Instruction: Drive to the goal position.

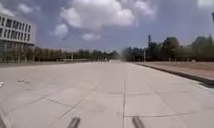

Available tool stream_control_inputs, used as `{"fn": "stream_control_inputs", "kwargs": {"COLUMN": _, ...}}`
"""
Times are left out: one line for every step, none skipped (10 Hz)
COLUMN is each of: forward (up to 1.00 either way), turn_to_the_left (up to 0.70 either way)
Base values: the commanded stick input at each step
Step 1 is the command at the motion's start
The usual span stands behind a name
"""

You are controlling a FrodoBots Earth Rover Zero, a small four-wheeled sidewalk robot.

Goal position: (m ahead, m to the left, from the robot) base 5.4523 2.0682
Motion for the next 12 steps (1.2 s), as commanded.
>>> {"fn": "stream_control_inputs", "kwargs": {"forward": 0.7, "turn_to_the_left": 0.0}}
{"fn": "stream_control_inputs", "kwargs": {"forward": 0.7, "turn_to_the_left": 0.0}}
{"fn": "stream_control_inputs", "kwargs": {"forward": 0.7, "turn_to_the_left": 0.0}}
{"fn": "stream_control_inputs", "kwargs": {"forward": 0.7, "turn_to_the_left": 0.0}}
{"fn": "stream_control_inputs", "kwargs": {"forward": 0.7, "turn_to_the_left": 0.0}}
{"fn": "stream_control_inputs", "kwargs": {"forward": 0.7, "turn_to_the_left": 0.0}}
{"fn": "stream_control_inputs", "kwargs": {"forward": 0.7, "turn_to_the_left": 0.0}}
{"fn": "stream_control_inputs", "kwargs": {"forward": 0.7, "turn_to_the_left": 0.0}}
{"fn": "stream_control_inputs", "kwargs": {"forward": 0.7, "turn_to_the_left": 0.0}}
{"fn": "stream_control_inputs", "kwargs": {"forward": 0.7, "turn_to_the_left": 0.0}}
{"fn": "stream_control_inputs", "kwargs": {"forward": 0.7, "turn_to_the_left": 0.0}}
{"fn": "stream_control_inputs", "kwargs": {"forward": 0.7, "turn_to_the_left": 0.0}}
